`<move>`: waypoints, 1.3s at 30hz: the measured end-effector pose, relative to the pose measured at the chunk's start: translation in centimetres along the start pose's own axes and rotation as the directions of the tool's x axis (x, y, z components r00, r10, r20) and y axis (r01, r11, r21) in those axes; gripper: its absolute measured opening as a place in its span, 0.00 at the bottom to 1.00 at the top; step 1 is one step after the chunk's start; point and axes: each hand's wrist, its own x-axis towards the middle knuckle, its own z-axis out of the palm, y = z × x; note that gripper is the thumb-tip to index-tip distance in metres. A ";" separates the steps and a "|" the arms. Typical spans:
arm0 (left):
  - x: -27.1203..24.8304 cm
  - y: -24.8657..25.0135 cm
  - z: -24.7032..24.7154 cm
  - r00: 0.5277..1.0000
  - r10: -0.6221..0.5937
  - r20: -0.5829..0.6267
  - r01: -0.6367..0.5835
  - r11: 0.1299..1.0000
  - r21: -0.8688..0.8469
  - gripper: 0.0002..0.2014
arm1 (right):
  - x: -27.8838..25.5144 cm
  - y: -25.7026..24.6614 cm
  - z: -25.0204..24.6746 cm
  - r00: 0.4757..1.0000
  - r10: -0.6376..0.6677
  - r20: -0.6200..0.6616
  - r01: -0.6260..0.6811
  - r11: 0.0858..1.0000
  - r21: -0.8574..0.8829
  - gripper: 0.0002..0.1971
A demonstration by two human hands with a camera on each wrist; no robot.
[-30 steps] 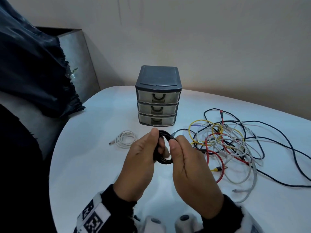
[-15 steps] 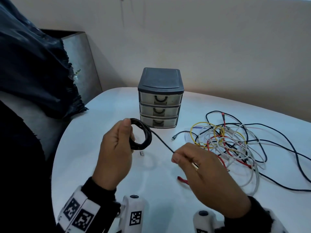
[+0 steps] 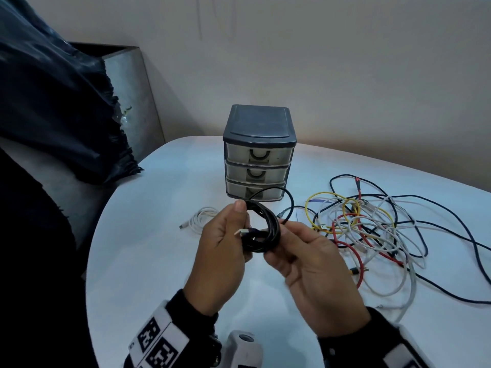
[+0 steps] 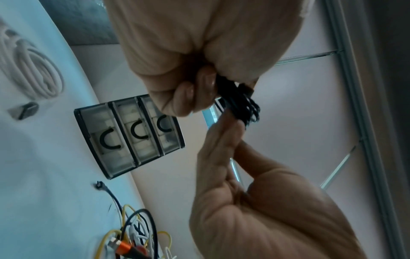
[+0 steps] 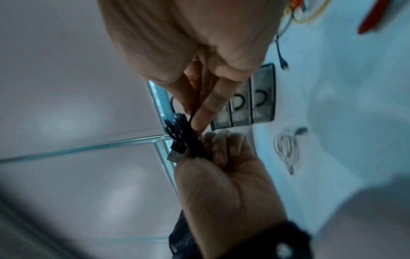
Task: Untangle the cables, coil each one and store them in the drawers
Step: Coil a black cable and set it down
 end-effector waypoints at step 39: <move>-0.5 0.1 -0.6 0.958 0.270 0.099 -0.283 0.822 0.495 0.14 | -1.1 -1.4 -0.1 0.997 0.064 0.033 -0.043 0.899 -0.436 0.07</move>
